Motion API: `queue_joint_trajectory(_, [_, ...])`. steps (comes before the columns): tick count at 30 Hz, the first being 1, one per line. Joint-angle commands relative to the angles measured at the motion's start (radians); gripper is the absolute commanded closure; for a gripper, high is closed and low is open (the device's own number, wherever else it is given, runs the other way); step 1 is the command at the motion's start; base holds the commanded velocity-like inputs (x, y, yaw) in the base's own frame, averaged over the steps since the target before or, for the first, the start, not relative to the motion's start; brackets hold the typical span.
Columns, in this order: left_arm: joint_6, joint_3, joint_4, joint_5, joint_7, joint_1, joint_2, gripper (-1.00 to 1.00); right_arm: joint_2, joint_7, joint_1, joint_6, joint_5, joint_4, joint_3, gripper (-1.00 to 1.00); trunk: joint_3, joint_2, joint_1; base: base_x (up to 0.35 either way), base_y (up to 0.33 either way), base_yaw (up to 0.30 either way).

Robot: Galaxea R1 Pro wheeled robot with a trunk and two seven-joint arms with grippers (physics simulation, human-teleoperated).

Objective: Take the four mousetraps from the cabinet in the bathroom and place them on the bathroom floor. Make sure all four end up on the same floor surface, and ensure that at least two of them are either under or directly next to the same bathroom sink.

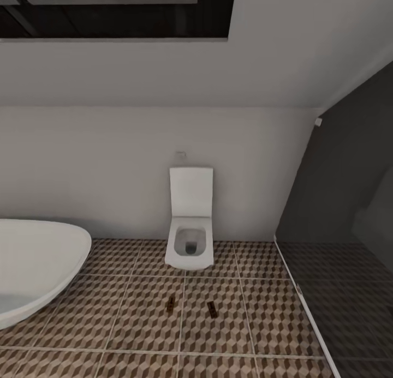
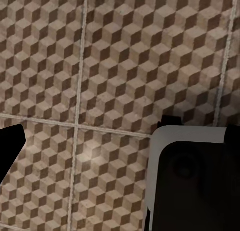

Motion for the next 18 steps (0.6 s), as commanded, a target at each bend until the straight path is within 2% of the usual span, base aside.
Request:
queue_joint_trajectory(1, [-0.002,-0.007,-0.001,0.002,0.005,0.000,0.000,-1.00,0.000,0.002,-0.001,-0.003,-0.003,0.001,0.004,-1.00,0.000,-0.002,0.001,0.000,0.000,0.000])
queue_joint_trajectory(18, [-0.002,-0.008,-0.001,0.002,0.005,0.000,0.000,-1.00,0.001,0.002,0.000,-0.003,-0.003,0.001,0.004,-1.00,0.027,-0.002,0.001,0.000,0.000,0.000])
